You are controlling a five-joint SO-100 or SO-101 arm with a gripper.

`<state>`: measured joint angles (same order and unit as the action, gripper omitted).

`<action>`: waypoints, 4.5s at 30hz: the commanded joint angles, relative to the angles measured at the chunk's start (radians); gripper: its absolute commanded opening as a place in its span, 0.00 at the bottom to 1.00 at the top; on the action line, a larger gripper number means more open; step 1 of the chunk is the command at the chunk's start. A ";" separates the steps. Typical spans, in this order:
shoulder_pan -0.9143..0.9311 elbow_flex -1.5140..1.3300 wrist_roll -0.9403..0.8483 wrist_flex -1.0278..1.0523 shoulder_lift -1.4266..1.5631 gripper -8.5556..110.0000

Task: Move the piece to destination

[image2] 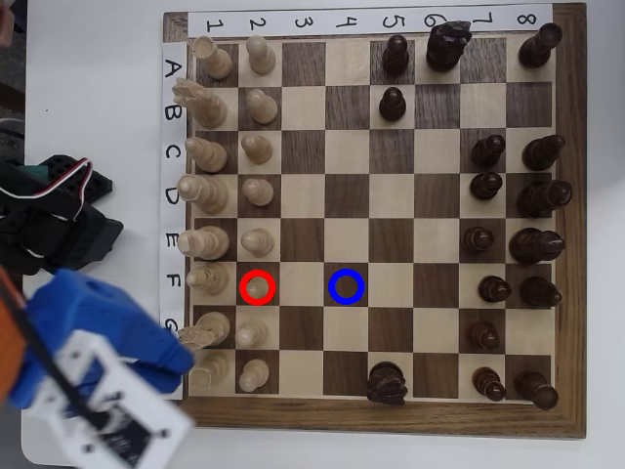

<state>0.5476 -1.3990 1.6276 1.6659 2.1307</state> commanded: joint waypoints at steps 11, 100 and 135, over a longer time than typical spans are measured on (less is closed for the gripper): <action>-0.206 -0.141 0.229 -0.006 -0.014 0.14; -0.213 -0.675 0.207 -0.514 -0.232 0.19; -0.218 -0.744 0.212 -0.598 -0.256 0.15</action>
<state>0.3160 -2.1460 1.7533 1.1121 1.8699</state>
